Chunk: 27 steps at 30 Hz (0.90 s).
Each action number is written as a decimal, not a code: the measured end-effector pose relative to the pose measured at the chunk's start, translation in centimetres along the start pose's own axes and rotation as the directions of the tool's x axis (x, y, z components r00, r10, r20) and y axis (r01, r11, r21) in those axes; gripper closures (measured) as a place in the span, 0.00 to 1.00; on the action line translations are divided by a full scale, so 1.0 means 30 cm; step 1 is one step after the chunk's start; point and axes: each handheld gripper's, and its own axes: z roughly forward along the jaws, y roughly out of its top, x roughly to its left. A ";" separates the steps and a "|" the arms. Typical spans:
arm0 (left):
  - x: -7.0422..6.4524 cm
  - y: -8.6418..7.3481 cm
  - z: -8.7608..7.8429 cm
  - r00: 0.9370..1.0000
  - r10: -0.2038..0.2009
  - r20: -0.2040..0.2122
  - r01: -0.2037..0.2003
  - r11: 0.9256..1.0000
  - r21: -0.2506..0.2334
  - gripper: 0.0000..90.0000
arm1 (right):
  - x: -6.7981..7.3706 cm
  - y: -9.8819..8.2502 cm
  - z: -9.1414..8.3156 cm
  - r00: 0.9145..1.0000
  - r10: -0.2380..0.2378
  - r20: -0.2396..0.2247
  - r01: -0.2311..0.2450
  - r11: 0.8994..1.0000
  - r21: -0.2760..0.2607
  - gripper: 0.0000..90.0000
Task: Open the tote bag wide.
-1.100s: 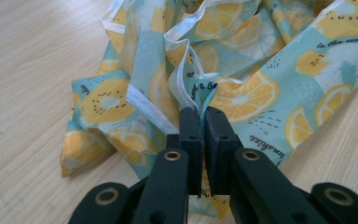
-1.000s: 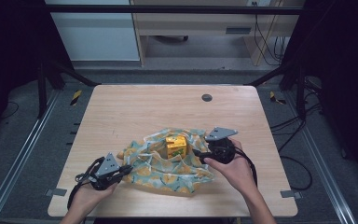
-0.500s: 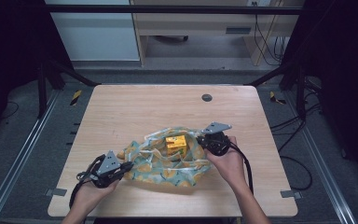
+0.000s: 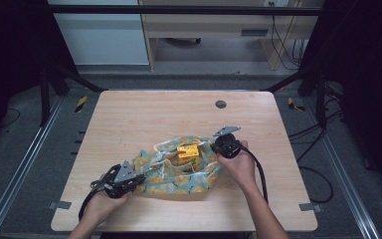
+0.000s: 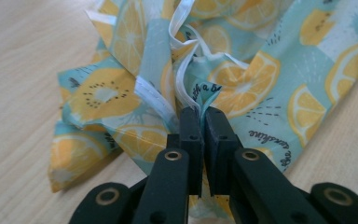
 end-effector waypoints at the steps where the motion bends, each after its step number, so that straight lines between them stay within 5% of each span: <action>1: -0.004 0.000 0.002 1.000 0.004 0.000 -0.004 1.000 0.005 0.96 | -0.003 -0.002 0.007 1.000 0.000 0.000 0.000 1.000 0.010 1.00; 7: -0.021 -0.001 0.001 1.000 0.017 0.003 -0.017 1.000 0.011 0.95 | -0.008 -0.004 0.019 1.000 0.009 0.002 -0.009 1.000 0.022 0.94; 9: -0.022 -0.001 -0.005 1.000 0.012 -0.006 -0.012 1.000 -0.003 0.89 | -0.006 0.001 0.005 1.000 0.019 0.007 -0.019 1.000 -0.007 0.85; 10: -0.023 0.000 -0.013 1.000 0.008 -0.012 -0.008 1.000 -0.016 0.84 | -0.001 0.011 -0.022 0.999 0.027 0.023 -0.026 0.999 -0.043 0.72; 18: -0.029 0.018 -0.081 0.997 0.011 -0.080 -0.020 0.994 -0.105 0.59 | 0.038 0.036 -0.138 0.998 0.042 0.049 -0.034 0.988 -0.150 0.45; 27: -0.020 0.091 -0.175 0.995 -0.006 -0.104 -0.016 0.979 -0.204 0.49 | 0.097 0.014 -0.272 0.999 0.007 0.038 0.001 0.980 -0.199 0.39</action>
